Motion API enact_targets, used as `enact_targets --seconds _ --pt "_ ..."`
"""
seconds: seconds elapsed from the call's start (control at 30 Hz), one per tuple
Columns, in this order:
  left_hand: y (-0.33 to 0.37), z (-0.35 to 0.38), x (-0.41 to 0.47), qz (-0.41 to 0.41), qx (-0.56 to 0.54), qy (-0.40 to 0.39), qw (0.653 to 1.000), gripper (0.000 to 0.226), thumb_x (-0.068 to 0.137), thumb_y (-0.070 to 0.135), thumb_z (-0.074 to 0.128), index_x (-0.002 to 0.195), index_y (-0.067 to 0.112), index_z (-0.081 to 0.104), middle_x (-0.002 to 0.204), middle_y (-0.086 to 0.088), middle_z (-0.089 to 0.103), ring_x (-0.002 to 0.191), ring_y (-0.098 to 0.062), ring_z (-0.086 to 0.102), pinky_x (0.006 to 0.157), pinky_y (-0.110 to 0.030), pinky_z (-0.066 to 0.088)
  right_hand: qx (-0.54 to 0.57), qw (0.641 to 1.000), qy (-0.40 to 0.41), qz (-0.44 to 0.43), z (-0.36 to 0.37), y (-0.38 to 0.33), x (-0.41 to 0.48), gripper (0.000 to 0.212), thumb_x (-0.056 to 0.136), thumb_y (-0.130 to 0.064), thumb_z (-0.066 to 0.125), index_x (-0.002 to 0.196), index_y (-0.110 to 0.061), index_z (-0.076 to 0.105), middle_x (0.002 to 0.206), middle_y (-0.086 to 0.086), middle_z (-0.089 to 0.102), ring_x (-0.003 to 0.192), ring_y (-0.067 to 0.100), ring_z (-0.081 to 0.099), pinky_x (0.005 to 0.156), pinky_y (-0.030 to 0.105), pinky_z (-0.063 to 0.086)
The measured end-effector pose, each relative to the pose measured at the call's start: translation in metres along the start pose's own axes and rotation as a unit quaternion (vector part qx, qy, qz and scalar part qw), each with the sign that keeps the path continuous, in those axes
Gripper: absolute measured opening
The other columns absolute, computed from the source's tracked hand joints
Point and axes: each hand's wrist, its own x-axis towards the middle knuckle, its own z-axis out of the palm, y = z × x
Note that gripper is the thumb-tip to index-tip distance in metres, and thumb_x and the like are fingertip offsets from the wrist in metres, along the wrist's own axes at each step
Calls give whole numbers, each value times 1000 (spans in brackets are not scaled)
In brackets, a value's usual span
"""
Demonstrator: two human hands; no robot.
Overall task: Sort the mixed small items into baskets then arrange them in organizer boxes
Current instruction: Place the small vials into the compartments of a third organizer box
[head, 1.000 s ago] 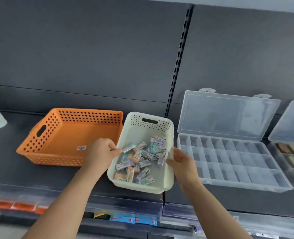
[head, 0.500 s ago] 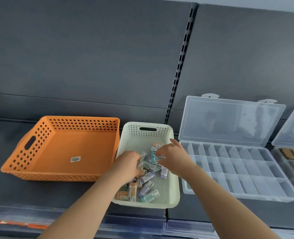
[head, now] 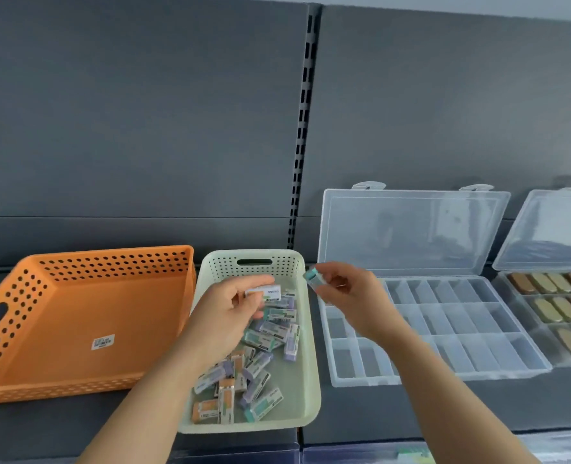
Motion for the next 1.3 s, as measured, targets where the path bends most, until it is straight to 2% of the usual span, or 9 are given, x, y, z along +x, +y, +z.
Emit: enact_targets --seconds 0.1,0.27,0.43,0.57,0.7,0.83,0.97,1.13,1.3 --pt "22 33 32 56 30 37 997 24 88 16 64 103 34 65 78 12 62 69 0 58 65 -8 42 77 992 80 53 -38 17 0 15 88 -10 63 98 -20 65 69 -11 64 64 4 58 58 12 43" --pt "29 95 80 83 150 7 985 12 78 12 69 71 14 59 70 9 58 64 -8 54 64 -21 44 112 983 116 83 -82 51 5 22 86 -3 64 104 -15 59 85 1 67 71 10 63 64 19 50" --pt "23 124 103 70 319 -55 944 9 81 11 63 84 17 69 86 5 65 80 -14 59 74 -28 49 35 996 54 67 -97 76 20 22 85 -2 64 94 -21 61 82 -1 65 53 -2 56 49 10 38" --pt "25 135 104 46 384 -61 920 7 82 17 62 84 23 66 85 9 67 82 -13 58 73 -27 48 -7 999 -11 50 -93 88 30 23 86 -6 63 86 -28 58 91 -2 66 65 4 65 52 11 42" --pt "28 138 105 27 383 -70 921 7 85 18 62 88 24 64 87 9 65 81 -11 58 67 -22 40 -62 997 -36 19 -88 93 38 20 84 -10 66 88 -29 61 87 -9 65 77 7 64 68 12 48" --pt "27 135 105 1 363 -83 928 12 85 19 63 97 22 65 93 7 66 84 -11 62 73 -24 48 -118 991 -59 -28 -83 91 46 13 83 -18 70 96 -21 69 84 -13 64 79 4 60 77 18 50" --pt "25 133 104 5 369 -90 925 13 84 19 63 96 16 66 95 1 66 85 -17 62 78 -35 53 -200 975 -96 -33 -77 95 45 17 83 -20 67 99 -20 70 93 -7 69 89 10 62 81 26 52" --pt "23 133 104 15 382 -94 919 14 86 20 61 98 15 64 97 -2 64 87 -19 61 77 -36 52 -250 963 -95 -36 -69 95 40 18 84 -23 66 102 -25 70 97 -6 69 96 12 56 83 29 51" --pt "22 127 100 53 361 -75 928 24 88 25 62 112 19 63 109 4 63 101 -15 56 85 -33 49 -269 958 -96 -37 -68 91 40 19 85 -27 66 104 -26 68 96 -9 68 100 13 52 78 22 42"
